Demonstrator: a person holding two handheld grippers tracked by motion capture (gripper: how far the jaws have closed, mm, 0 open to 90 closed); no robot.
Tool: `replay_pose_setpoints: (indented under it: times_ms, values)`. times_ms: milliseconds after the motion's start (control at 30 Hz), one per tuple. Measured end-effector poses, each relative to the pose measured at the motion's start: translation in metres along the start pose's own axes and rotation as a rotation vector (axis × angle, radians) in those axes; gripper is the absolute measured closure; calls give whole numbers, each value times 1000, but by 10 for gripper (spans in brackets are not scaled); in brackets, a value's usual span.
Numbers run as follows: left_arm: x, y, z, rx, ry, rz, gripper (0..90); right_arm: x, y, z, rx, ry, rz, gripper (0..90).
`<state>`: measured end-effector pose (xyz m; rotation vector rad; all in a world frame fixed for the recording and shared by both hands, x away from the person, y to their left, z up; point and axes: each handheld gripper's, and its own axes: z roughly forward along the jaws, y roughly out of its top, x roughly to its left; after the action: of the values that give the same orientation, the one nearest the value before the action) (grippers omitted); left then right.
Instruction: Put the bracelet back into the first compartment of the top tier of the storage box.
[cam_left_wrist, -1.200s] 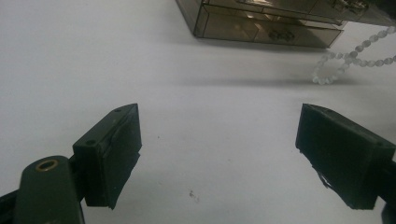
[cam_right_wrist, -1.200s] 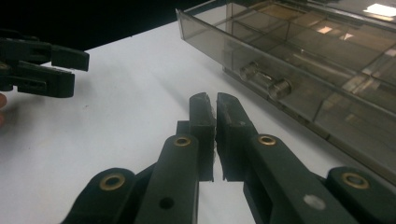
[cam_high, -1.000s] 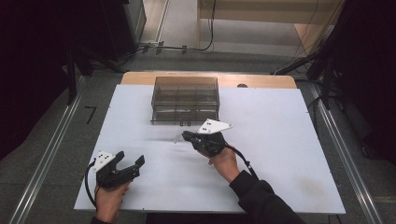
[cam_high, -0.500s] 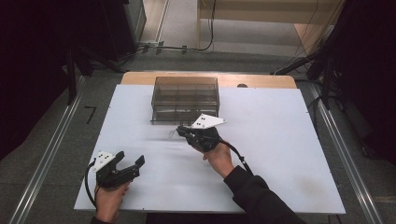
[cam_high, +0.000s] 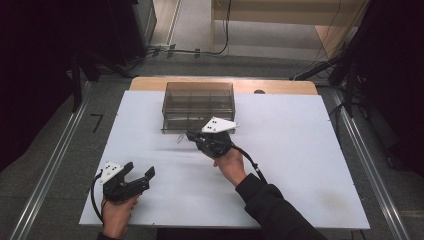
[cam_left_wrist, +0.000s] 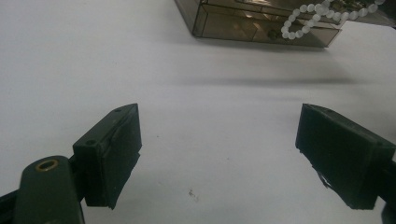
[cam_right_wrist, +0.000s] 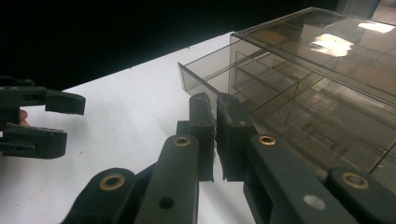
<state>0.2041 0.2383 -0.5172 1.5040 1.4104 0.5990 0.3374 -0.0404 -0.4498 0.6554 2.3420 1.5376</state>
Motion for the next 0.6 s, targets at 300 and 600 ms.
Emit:
replay_pose_setpoints:
  times_ms: [300,600]
  values:
    - [0,0,0,1,-2,1,146,-2,6,0,-22,-5,9,828]
    - [0,0,0,0,-3,1,147,-2,16,1,-60,-16,18,828]
